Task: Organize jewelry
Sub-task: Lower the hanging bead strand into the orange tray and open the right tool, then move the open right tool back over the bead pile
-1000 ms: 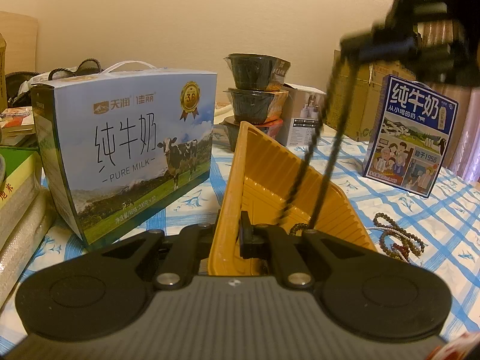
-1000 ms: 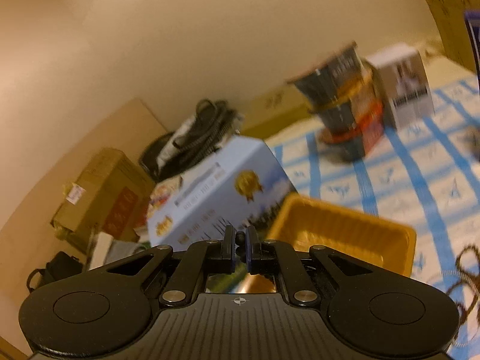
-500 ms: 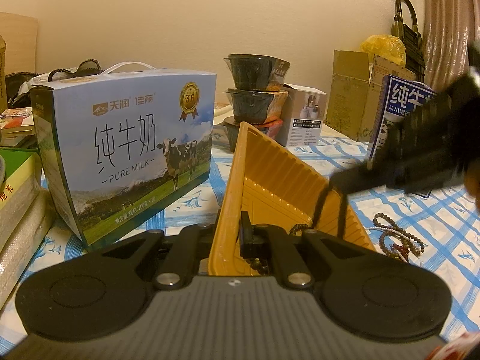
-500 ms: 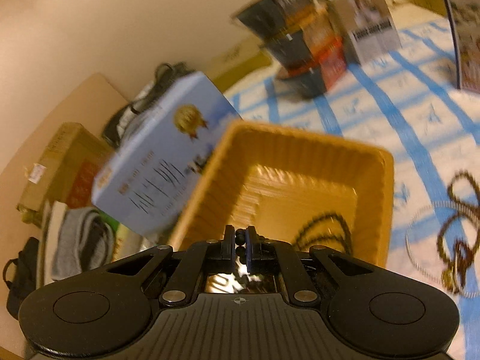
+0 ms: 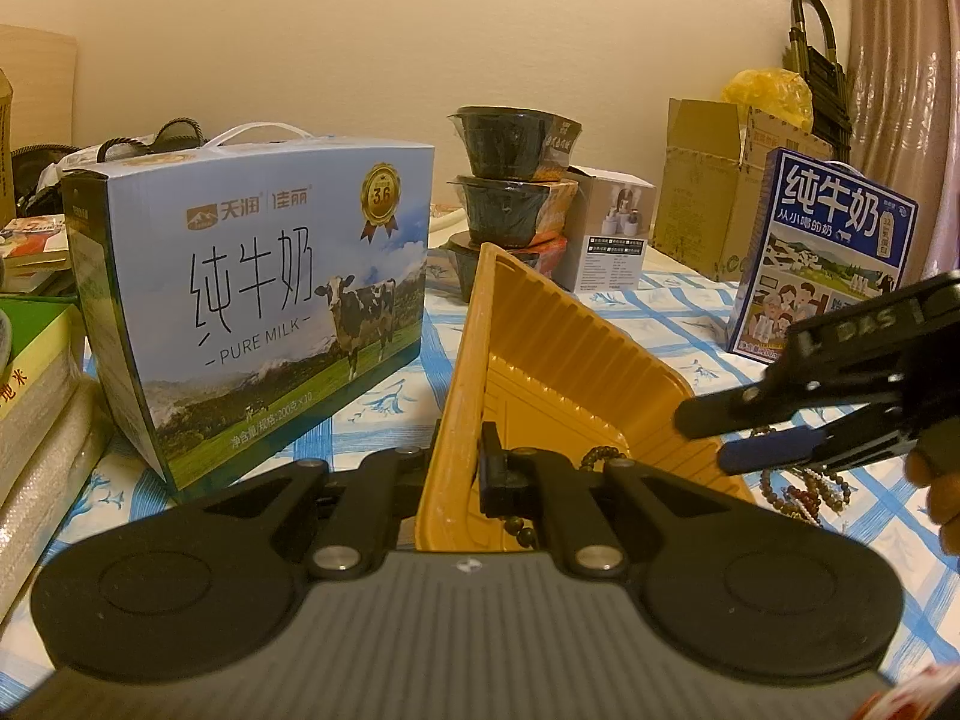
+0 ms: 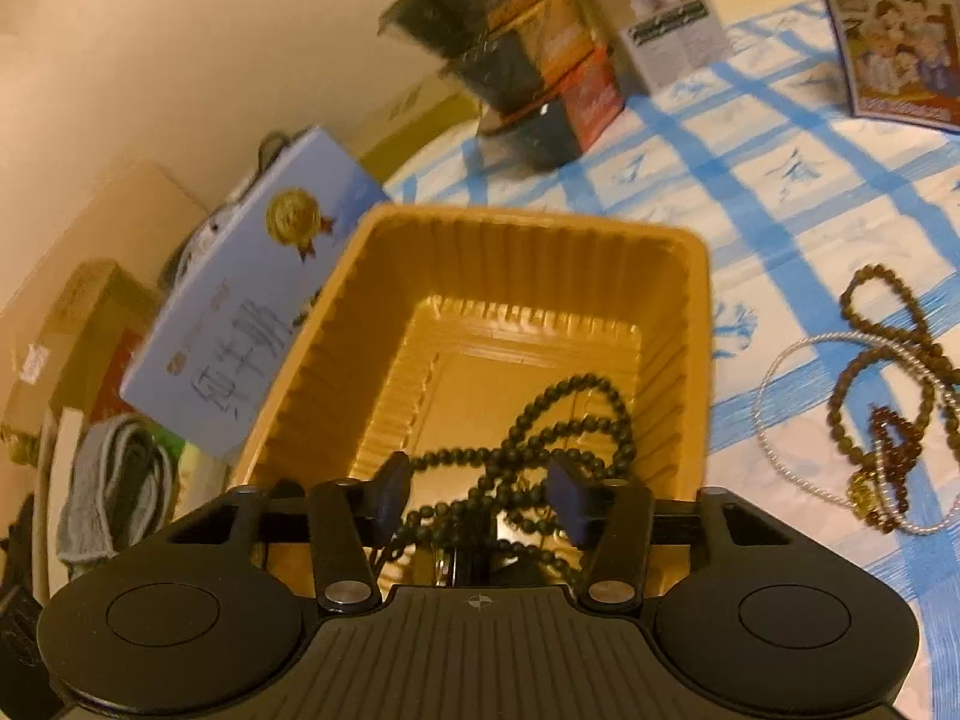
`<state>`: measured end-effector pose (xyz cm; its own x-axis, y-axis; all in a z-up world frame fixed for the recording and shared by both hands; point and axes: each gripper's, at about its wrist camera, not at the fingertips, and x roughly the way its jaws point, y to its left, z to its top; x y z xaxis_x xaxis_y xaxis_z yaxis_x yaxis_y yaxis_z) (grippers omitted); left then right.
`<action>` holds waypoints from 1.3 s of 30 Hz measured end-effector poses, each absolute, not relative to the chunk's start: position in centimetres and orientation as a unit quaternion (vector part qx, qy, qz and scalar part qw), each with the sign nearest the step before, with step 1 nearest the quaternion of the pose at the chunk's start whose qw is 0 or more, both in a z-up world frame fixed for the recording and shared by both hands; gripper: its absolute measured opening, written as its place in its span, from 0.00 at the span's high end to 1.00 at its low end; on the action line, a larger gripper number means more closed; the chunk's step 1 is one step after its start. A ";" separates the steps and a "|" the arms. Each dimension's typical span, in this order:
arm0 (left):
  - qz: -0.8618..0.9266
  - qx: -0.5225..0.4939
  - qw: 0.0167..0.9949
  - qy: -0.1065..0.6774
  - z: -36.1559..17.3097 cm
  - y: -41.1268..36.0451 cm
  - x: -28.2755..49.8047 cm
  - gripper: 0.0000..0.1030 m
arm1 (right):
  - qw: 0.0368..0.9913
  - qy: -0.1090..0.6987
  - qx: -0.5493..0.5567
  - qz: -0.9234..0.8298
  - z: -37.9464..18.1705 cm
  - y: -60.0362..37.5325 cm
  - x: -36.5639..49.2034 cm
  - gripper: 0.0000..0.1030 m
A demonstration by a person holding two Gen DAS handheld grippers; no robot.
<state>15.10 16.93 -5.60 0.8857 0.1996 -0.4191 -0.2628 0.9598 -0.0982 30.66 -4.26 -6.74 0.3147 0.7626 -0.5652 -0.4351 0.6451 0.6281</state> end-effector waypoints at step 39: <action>0.127 -0.058 0.966 0.217 -5.6 16.6 15.4 0.94 | 0.900 0.377 0.099 0.194 -10.9 -20.9 24.8 0.50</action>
<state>15.40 16.62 -5.59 0.8739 0.2205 -0.4333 -0.2707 0.9610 -0.0570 24.77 -20.89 -10.95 0.6404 0.4241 -0.6403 -0.2743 0.9050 0.3251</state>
